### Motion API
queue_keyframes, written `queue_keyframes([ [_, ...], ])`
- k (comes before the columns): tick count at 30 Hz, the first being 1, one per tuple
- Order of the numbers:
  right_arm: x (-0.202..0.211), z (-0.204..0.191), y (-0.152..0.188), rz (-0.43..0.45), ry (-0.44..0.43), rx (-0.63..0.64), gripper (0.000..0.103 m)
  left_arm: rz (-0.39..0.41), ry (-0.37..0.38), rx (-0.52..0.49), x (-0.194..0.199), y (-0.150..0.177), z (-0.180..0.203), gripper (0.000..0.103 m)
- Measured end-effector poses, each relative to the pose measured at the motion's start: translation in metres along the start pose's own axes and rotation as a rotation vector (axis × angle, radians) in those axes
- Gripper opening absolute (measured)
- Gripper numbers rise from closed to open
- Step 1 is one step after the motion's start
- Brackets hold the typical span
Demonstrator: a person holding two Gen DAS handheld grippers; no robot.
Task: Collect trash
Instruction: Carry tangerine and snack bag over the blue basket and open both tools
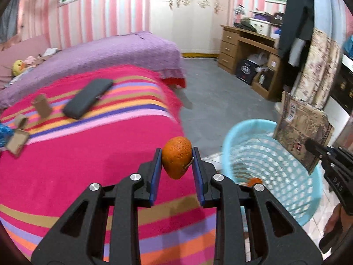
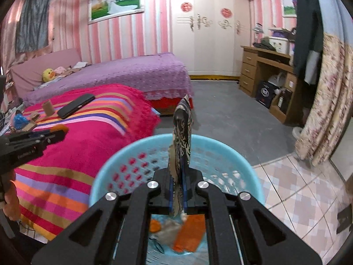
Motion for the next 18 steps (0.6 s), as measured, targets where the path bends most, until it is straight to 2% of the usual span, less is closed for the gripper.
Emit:
queue_keyframes([
  [7, 0.01, 0.031, 0.006, 0.032, 0.015, -0.064, 0.006, -0.017, 0.058, -0.054, -0.016, 0.006, 0.061, 0.026],
  [11, 0.008, 0.032, 0.008, 0.027, 0.021, -0.063, 0.006, -0.024, 0.066, -0.089, -0.024, 0.006, 0.086, 0.026],
  [13, 0.007, 0.032, 0.009, 0.022, 0.027, -0.057, 0.006, -0.025, 0.069, -0.099, -0.026, 0.004, 0.093, 0.029],
  [14, 0.006, 0.033, 0.01, 0.021, 0.026, -0.06, 0.006, -0.03, 0.069, -0.099, -0.027, 0.003, 0.094, 0.033],
  [16, 0.005, 0.034, 0.011, 0.018, 0.028, -0.063, 0.006, -0.024, 0.058, -0.093, -0.026, 0.001, 0.09, 0.055],
  [18, 0.005, 0.034, 0.013, 0.014, 0.029, -0.064, 0.006, -0.01, 0.038, -0.085, -0.024, -0.002, 0.085, 0.068],
])
Point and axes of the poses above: each gripper's, at about its wrist camera, not at the fingertips, and x roughly against the way its jaws point, z to its right, y to its underside, the point moved 5 cm from there along -x, roughly the way its jaws point, and after that the axes turned 5 degrees about -y, right-handed, at the moved point
